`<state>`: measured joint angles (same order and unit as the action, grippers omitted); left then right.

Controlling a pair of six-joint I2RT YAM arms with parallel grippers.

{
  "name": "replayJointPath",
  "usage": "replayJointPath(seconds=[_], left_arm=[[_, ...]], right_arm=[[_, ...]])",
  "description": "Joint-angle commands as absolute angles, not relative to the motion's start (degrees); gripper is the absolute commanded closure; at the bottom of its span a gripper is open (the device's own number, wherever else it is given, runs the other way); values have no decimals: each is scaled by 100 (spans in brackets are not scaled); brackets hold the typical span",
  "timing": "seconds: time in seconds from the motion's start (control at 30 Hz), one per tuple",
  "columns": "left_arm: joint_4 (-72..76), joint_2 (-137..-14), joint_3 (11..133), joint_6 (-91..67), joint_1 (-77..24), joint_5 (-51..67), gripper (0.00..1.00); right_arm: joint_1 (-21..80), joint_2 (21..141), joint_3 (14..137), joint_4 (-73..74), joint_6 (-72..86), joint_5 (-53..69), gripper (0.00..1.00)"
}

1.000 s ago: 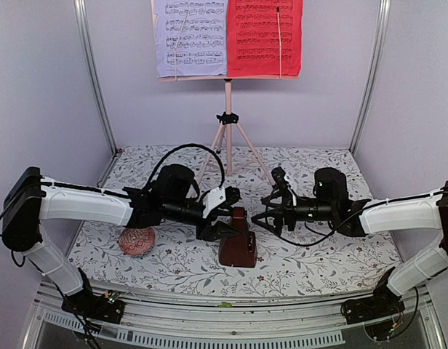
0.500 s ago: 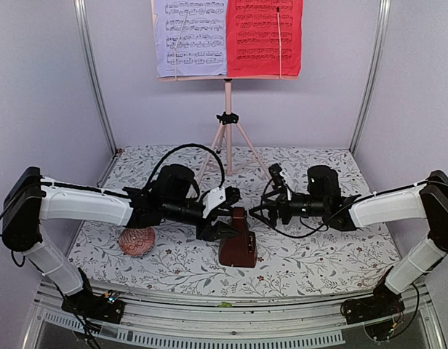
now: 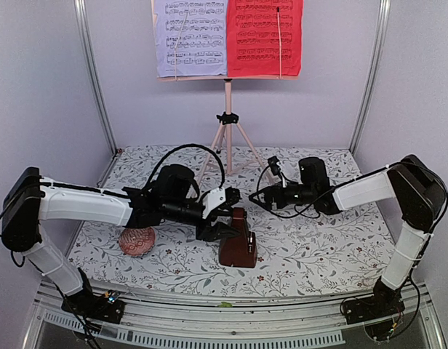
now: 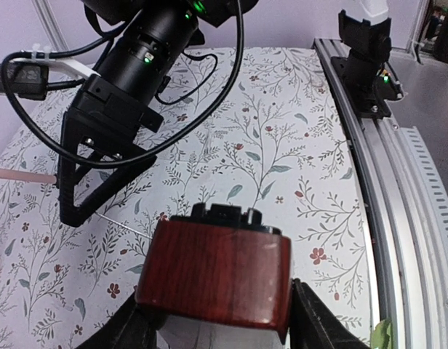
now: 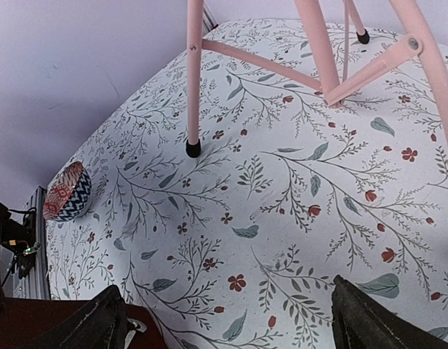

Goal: Set up the instrument practice props

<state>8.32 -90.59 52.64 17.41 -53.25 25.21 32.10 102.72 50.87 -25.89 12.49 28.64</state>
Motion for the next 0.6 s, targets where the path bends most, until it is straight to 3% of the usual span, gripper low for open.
replayJointPath(seconds=[0.0,0.23,0.37,0.4,0.43,0.47,0.57], left_arm=[[598,-8905,5256,1811,-5441,2594,56],[606,-8878,5263,1813,-5465,2563,52],[669,-8844,5240,1789,-5476,2532,43],[687,-8834,5231,1785,-5476,2536,39],[712,-8828,5223,1772,-5483,2513,28],[727,-8814,5221,1767,-5484,2506,8],[798,-8754,5193,1743,-5485,2472,4]], right_arm=[[2979,10287,5411,-2487,1348,2843,3],[2359,10115,5721,-2322,1620,2933,3],[2031,9879,5690,-2308,1728,2929,2],[1978,9800,5667,-2298,1735,2898,2],[1935,9731,5635,-2290,1743,2874,2],[1890,9663,5590,-2293,1748,2858,2],[1786,9445,5450,-2285,1766,2812,2]])
